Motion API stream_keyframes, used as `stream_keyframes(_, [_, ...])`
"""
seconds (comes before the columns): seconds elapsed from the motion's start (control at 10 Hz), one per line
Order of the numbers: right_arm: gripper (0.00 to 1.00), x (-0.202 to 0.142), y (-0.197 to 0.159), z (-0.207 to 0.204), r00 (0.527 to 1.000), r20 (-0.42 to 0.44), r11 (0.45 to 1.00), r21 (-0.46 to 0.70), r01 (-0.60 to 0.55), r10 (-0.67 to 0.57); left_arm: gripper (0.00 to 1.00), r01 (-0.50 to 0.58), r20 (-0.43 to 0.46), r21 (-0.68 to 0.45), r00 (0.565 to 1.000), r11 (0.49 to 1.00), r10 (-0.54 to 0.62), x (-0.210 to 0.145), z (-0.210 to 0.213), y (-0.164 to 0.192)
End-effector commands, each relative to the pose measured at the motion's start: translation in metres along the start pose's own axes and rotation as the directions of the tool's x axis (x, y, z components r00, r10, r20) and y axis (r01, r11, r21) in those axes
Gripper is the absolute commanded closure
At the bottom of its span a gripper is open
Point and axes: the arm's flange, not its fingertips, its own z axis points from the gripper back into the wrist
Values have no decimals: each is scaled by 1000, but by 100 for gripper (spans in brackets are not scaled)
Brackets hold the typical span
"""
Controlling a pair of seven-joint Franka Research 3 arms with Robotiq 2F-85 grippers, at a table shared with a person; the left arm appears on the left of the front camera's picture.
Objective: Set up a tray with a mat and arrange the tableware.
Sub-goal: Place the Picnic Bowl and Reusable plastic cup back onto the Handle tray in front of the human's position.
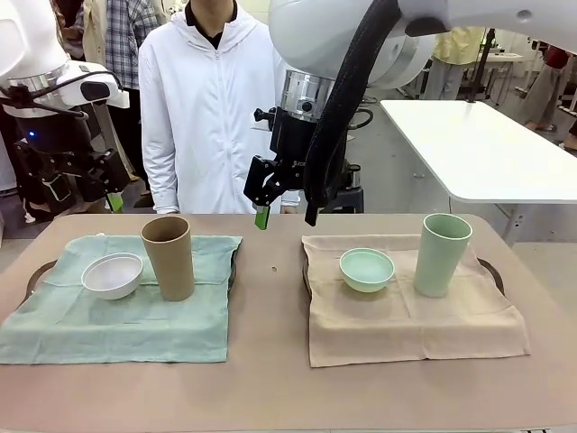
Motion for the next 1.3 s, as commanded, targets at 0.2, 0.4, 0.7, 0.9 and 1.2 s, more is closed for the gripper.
stream_keyframes(0.2, [0,-8,-16,0,999,-15,999,22,-36,36,0,-45,-28,-44,999,998,44,0,-2,13])
stream_keyframes(0.4, [0,-36,-64,12,998,13,984,167,-69,67,0,-80,-73,-125,995,989,72,0,-4,35])
stream_keyframes(0.7, [0,-105,-150,41,993,112,967,255,6,-36,0,-88,-101,-195,992,977,69,1,-4,36])
stream_keyframes(0.9, [0,-159,-209,59,971,207,923,384,33,-120,0,-121,-124,-270,988,955,90,1,-7,46])
stream_keyframes(1.2, [0,-215,-272,61,924,320,847,532,6,-208,0,-183,-139,-471,981,863,132,1,-5,82])
